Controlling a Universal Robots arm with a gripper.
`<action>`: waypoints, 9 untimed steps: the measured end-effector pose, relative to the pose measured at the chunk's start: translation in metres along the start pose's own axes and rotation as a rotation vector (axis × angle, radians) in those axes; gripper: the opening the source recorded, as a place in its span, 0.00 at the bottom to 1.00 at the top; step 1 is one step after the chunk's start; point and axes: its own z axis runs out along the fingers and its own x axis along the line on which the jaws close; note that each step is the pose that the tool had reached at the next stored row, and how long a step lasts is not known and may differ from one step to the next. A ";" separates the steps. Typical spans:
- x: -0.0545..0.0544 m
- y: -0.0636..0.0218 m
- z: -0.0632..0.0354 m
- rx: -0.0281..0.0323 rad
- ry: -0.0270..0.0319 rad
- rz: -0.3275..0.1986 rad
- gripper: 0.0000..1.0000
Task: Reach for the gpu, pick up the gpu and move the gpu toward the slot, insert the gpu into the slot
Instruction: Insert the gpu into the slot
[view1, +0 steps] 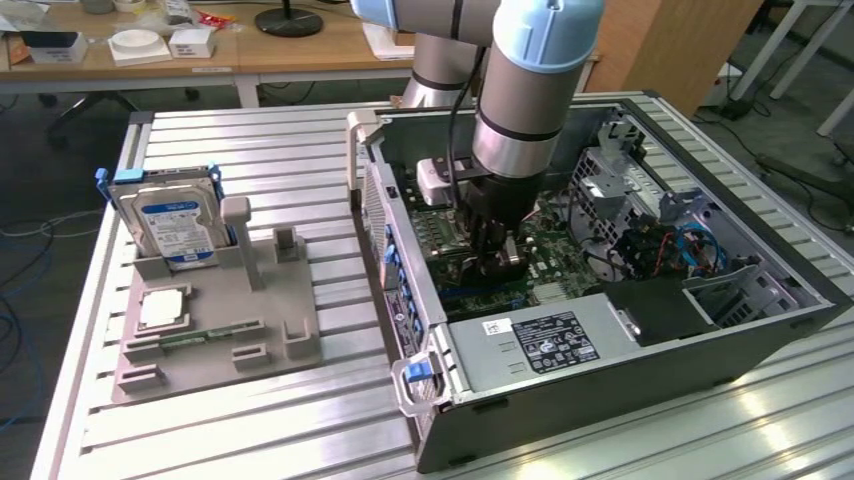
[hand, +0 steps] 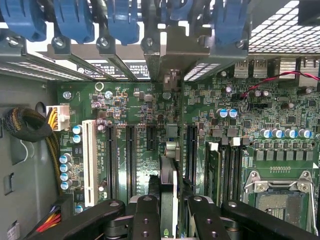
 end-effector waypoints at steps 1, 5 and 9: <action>0.000 0.0000 0.0000 0.0001 0.0001 0.000 0.26; 0.000 0.0001 0.0000 0.0001 0.0001 0.000 0.26; 0.000 0.0001 0.0000 0.0009 0.0000 0.000 0.26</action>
